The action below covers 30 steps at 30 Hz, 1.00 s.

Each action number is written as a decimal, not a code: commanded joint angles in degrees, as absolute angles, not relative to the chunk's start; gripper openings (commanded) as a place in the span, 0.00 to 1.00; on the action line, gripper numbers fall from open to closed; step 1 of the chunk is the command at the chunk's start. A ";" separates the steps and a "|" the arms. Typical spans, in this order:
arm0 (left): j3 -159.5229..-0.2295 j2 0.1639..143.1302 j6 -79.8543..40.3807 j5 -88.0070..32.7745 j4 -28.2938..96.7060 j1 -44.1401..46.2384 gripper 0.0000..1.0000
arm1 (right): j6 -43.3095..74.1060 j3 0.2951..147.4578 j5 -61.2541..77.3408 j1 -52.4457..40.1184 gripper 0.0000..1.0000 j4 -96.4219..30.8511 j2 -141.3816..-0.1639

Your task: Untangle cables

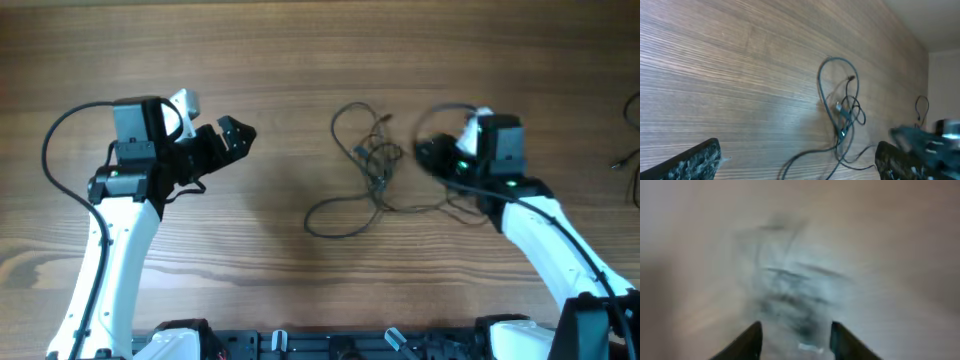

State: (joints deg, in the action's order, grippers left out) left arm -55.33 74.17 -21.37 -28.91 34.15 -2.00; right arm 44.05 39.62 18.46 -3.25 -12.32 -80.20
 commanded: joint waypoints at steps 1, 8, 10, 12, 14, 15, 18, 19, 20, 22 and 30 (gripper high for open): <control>-55.51 74.32 -21.87 -28.82 34.04 1.17 1.00 | 45.04 39.05 4.29 0.51 0.66 -18.31 -80.40; -55.51 76.66 -29.82 -23.55 29.56 7.57 1.00 | 6.35 38.96 43.16 -4.80 0.54 -9.72 -80.73; -55.51 79.44 -35.86 -20.93 29.54 9.15 1.00 | 9.72 38.96 38.50 -8.43 0.46 -10.26 -81.60; -55.51 81.45 -36.51 -20.86 29.58 9.98 1.00 | 13.65 38.96 43.51 -9.30 0.63 -11.25 -81.58; -55.51 83.00 -41.76 -15.84 30.26 9.72 1.00 | 10.44 38.96 49.93 -10.92 0.78 -11.20 -81.52; -55.51 83.09 -49.25 -10.11 31.53 9.04 1.00 | 8.27 38.96 50.02 -12.49 0.80 -11.68 -81.54; -55.51 83.09 -62.11 -5.48 31.92 5.82 1.00 | 4.16 38.94 39.83 -21.15 0.82 -14.87 -81.54; -55.51 83.09 -64.14 -5.48 31.90 5.06 1.00 | 3.60 38.94 35.57 -23.94 0.83 -15.03 -81.54; -55.51 83.09 -65.23 -5.48 31.90 3.95 1.00 | 3.05 38.96 28.71 -28.86 0.86 -14.66 -81.54; -55.51 83.07 -65.12 -5.41 32.51 2.52 1.00 | 3.51 38.96 14.96 -36.47 0.87 -13.85 -81.58; -55.51 82.02 -64.73 -8.29 38.00 -10.48 1.00 | -3.36 48.40 1.48 -48.82 0.83 -16.67 -97.17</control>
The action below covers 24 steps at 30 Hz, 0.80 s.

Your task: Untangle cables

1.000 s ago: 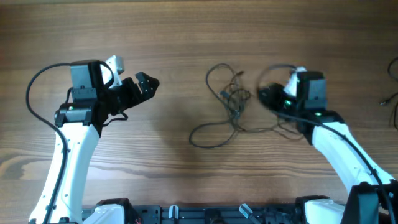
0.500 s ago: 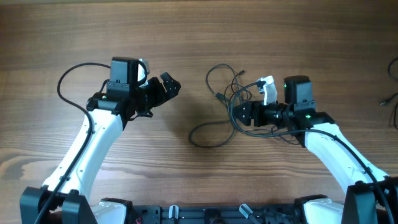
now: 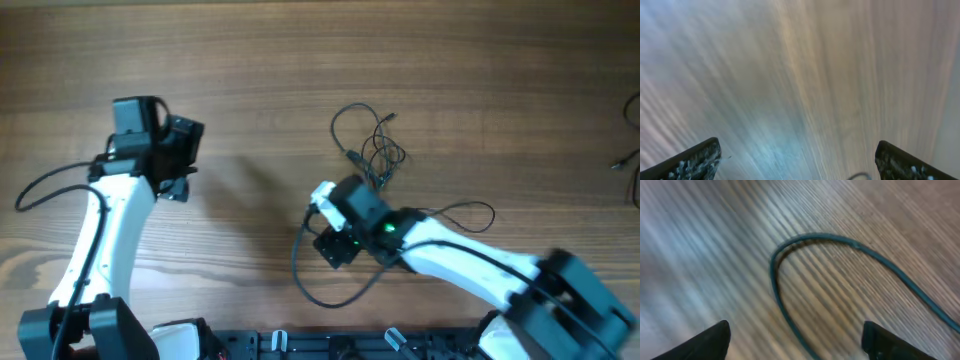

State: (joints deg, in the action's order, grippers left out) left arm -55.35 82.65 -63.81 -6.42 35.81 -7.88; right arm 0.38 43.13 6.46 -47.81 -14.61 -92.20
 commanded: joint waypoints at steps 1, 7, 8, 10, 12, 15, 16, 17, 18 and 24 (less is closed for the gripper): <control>-55.51 82.02 -64.71 -8.29 39.35 -11.05 1.00 | -4.89 50.70 1.50 -49.34 0.82 -18.46 -99.02; -55.51 82.02 -61.67 -8.29 40.16 -11.09 1.00 | -8.16 55.07 2.52 -51.29 0.26 -22.76 -104.60; -55.51 82.02 -61.67 -8.29 40.21 -11.09 1.00 | -8.16 55.07 3.53 -51.29 0.11 -23.70 -104.60; -55.51 82.02 -61.69 -8.29 40.91 -11.09 1.00 | -7.11 55.09 4.03 -51.31 0.04 -24.99 -104.60; -55.51 82.04 -61.69 -8.32 41.76 -11.09 1.00 | -4.32 57.74 5.21 -50.92 0.04 -27.68 -103.98; -55.51 82.04 -61.67 -8.32 43.62 -11.09 1.00 | -1.28 66.94 12.60 -47.83 0.04 -30.81 -99.48; -55.51 82.04 -61.65 -8.36 44.51 -11.09 1.00 | -1.28 70.96 18.61 -45.67 0.04 -30.72 -96.66; -55.51 82.04 -60.60 -8.60 44.99 -11.09 1.00 | -1.08 73.84 22.70 -43.68 0.04 -30.46 -94.45; -55.51 82.04 -56.45 -10.44 45.06 -11.09 1.00 | 0.27 77.23 25.43 -40.56 0.04 -30.26 -91.74; -55.51 82.17 -35.31 -22.52 42.46 -6.72 1.00 | 10.72 79.26 37.67 -20.67 0.04 -25.08 -83.40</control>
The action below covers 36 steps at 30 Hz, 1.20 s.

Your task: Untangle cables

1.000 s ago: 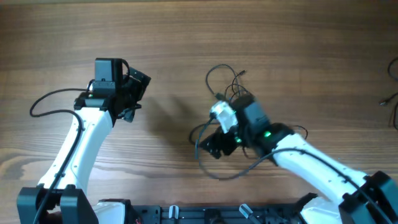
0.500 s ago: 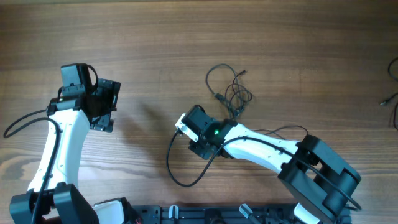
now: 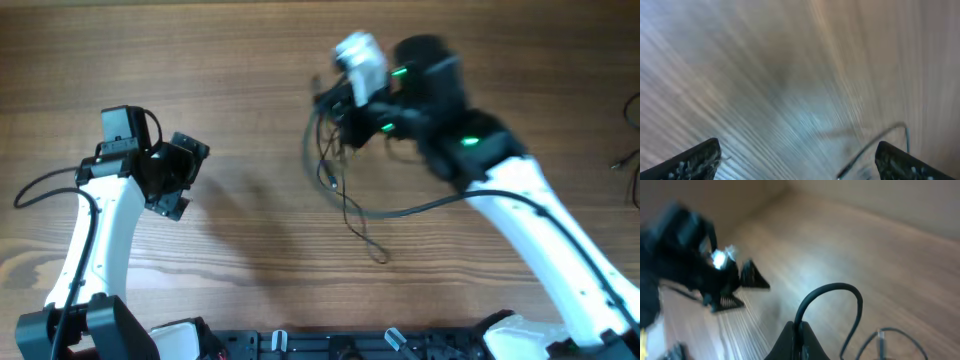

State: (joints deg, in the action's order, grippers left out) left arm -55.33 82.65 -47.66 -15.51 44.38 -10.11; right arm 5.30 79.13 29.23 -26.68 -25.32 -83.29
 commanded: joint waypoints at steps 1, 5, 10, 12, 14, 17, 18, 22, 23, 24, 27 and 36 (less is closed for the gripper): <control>-55.51 82.19 -33.08 -23.79 41.25 -4.89 1.00 | 11.00 79.22 37.60 -18.81 0.04 -25.39 -83.61; -55.51 82.30 -32.56 -23.99 35.81 5.52 1.00 | 12.25 79.22 36.12 -13.41 0.04 -26.06 -84.01; -55.51 83.20 -39.27 -23.75 20.97 18.02 1.00 | 12.14 79.22 36.14 -13.04 0.04 -27.14 -84.01; -55.51 84.68 -47.94 -23.77 15.14 22.50 1.00 | 12.12 79.22 36.18 -13.08 0.04 -27.22 -84.01; -55.51 87.24 -55.55 -23.77 10.87 26.50 0.97 | 12.01 79.22 36.12 -13.10 0.04 -27.29 -84.01; -55.51 93.32 -64.01 -23.77 8.93 32.01 0.87 | 10.63 79.22 36.12 -13.10 0.04 -27.35 -84.01; -55.51 95.04 -65.73 -23.79 8.25 33.23 0.87 | 10.52 79.22 36.12 -13.10 0.04 -27.51 -84.01; -55.51 102.04 -68.62 -23.86 -0.91 39.09 0.35 | 10.61 79.22 36.03 -12.97 0.04 -28.18 -84.01; -55.51 102.56 -68.47 -22.63 0.03 39.46 0.11 | 10.74 79.22 35.83 -12.51 0.04 -28.64 -84.01; -55.51 102.69 -66.28 -20.36 4.34 39.24 0.04 | 12.23 79.22 34.04 -11.00 0.04 -30.11 -84.01; -55.51 98.15 -52.05 -17.96 19.53 34.09 0.04 | 15.33 79.20 18.59 -2.26 0.04 -39.24 -84.03; -55.51 60.25 -40.73 -3.57 37.76 -0.69 0.04 | 20.47 79.15 9.63 15.00 0.04 -50.65 -94.21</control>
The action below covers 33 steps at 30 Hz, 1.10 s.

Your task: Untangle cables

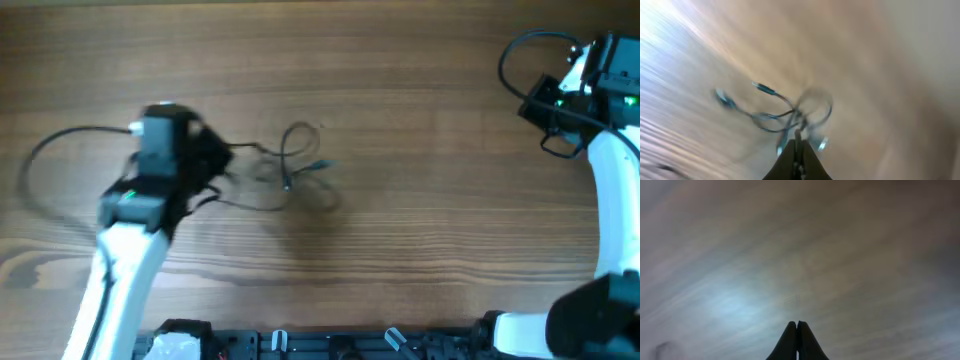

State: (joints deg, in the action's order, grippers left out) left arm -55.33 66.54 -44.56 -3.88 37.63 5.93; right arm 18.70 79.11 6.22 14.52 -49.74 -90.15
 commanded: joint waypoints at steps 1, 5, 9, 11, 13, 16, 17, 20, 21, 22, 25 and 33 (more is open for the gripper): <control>-55.51 58.04 -38.83 -7.42 37.76 -2.87 0.04 | 15.53 79.15 19.86 14.41 0.11 -50.59 -95.70; -55.51 57.76 -34.28 -13.28 38.37 -2.83 0.04 | -9.02 78.83 54.76 7.49 0.66 -49.95 -101.34; -55.51 59.16 -34.28 -13.26 38.39 -2.37 0.04 | -13.47 73.45 58.22 -7.77 0.69 -40.88 -103.20; -55.51 59.16 -34.30 -13.26 38.39 -2.37 0.04 | -11.62 69.84 60.16 -14.66 0.70 -31.27 -103.33; -55.51 59.16 -34.35 -13.28 38.39 -2.37 0.04 | -11.18 65.78 61.34 -22.35 0.71 -20.64 -103.57; -55.51 59.16 -35.18 -15.29 38.41 -2.35 0.04 | -3.07 62.13 54.65 -32.60 0.82 -3.55 -103.74; -55.51 59.16 -35.20 -17.19 38.41 -2.35 0.04 | -0.45 62.13 46.52 -37.12 0.87 1.69 -103.74; -55.51 59.16 -36.51 -22.55 38.44 -2.35 0.04 | 2.26 62.13 32.21 -45.17 0.81 7.33 -104.16; -55.51 59.16 -37.85 -23.86 38.39 -2.35 0.04 | 4.86 62.13 26.83 -46.46 0.79 7.75 -104.84; -55.51 59.16 -38.39 -24.73 38.39 -2.35 0.04 | 6.98 62.13 23.14 -47.07 0.77 8.12 -105.78; -55.51 59.16 -38.41 -32.58 38.41 -2.35 0.04 | 12.21 62.13 25.12 -46.96 0.71 13.34 -107.83; -55.51 59.16 -37.71 -31.92 38.48 -2.37 0.04 | 16.38 62.15 28.97 -35.38 0.04 2.92 -103.02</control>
